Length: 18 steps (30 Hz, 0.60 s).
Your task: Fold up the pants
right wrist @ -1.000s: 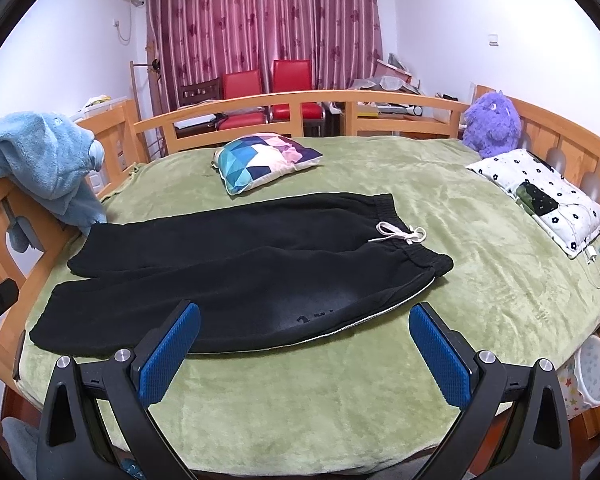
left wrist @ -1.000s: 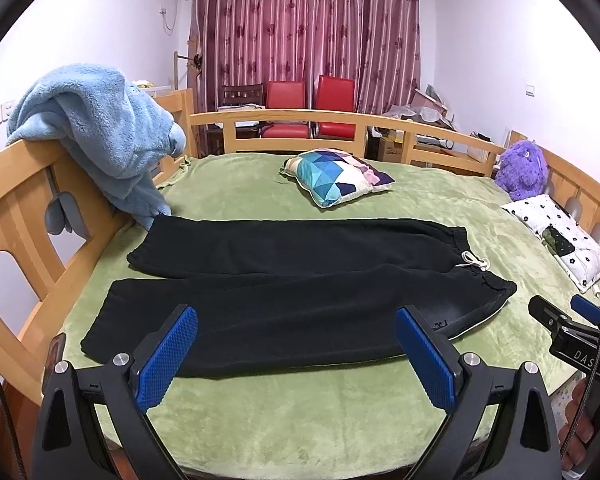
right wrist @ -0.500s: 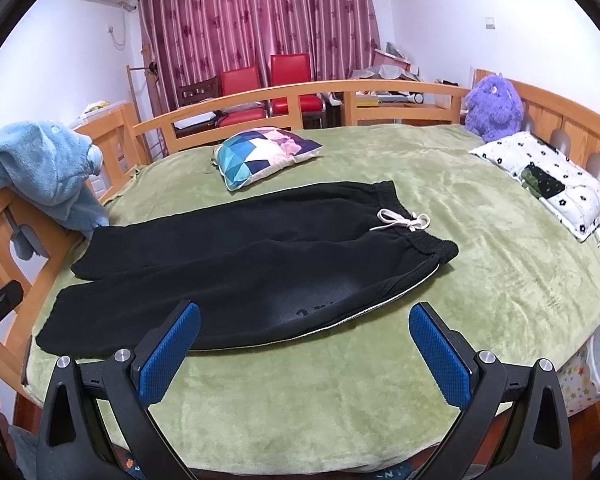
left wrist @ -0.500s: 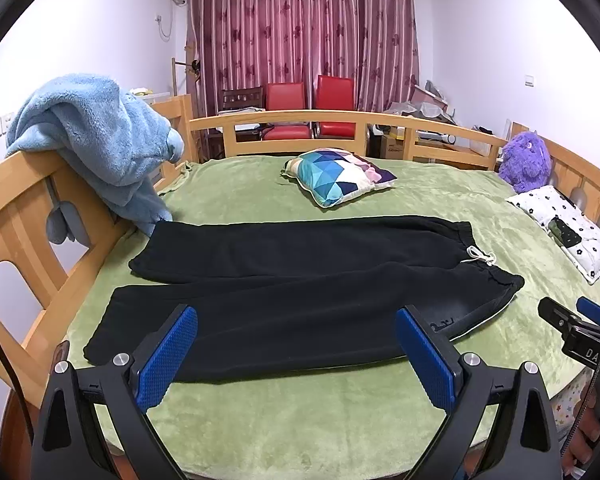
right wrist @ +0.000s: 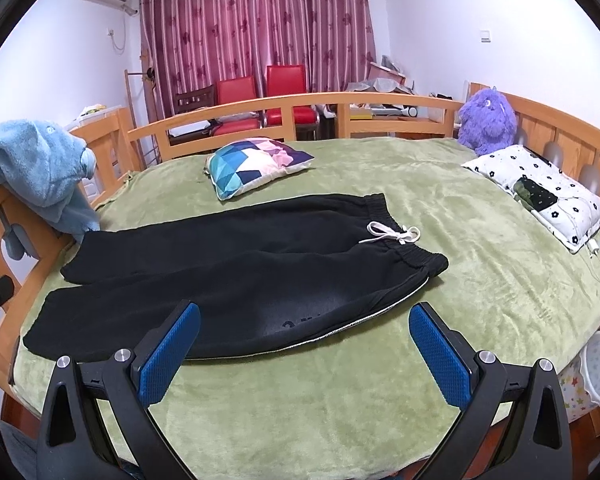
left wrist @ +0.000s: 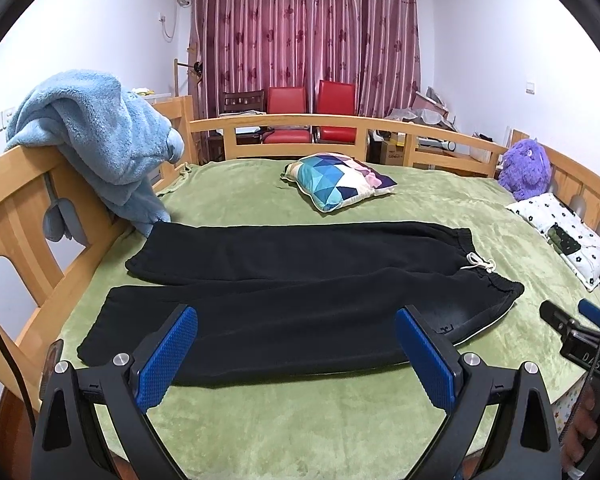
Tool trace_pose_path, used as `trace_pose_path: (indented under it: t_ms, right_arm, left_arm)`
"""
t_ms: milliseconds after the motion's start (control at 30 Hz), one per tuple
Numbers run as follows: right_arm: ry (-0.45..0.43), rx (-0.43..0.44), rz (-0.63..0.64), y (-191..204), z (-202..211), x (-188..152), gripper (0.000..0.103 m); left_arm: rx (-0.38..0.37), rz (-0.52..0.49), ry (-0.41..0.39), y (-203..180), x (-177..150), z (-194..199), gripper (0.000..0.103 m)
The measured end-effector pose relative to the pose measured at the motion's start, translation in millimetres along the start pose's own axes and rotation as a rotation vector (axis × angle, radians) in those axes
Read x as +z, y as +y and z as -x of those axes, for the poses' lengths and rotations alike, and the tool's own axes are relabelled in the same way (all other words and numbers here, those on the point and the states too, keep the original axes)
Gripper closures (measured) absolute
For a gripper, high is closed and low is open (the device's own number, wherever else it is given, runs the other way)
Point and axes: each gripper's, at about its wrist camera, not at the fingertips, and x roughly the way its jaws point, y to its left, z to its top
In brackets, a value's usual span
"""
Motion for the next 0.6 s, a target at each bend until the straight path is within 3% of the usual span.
trace_pose_path:
  t_ms: [200, 433, 600]
  right_arm:
    - [-0.005, 0.041, 0.029, 8.3, 2.9, -5.8, 0.001]
    - [-0.021, 0.078, 0.038, 21.4, 7.9, -8.8, 0.001]
    - [-0.016, 0.085, 0.045, 28.0, 6.8, -10.4, 0.001]
  left_arm:
    - [-0.068, 0.086, -0.024, 11.3, -1.3, -0.2, 0.003]
    - [-0.009, 0.024, -0.016, 5.7, -4.1, -4.0, 0.003]
    - [-0.025, 0.016, -0.014, 3.9, -5.4, -2.8, 0.003]
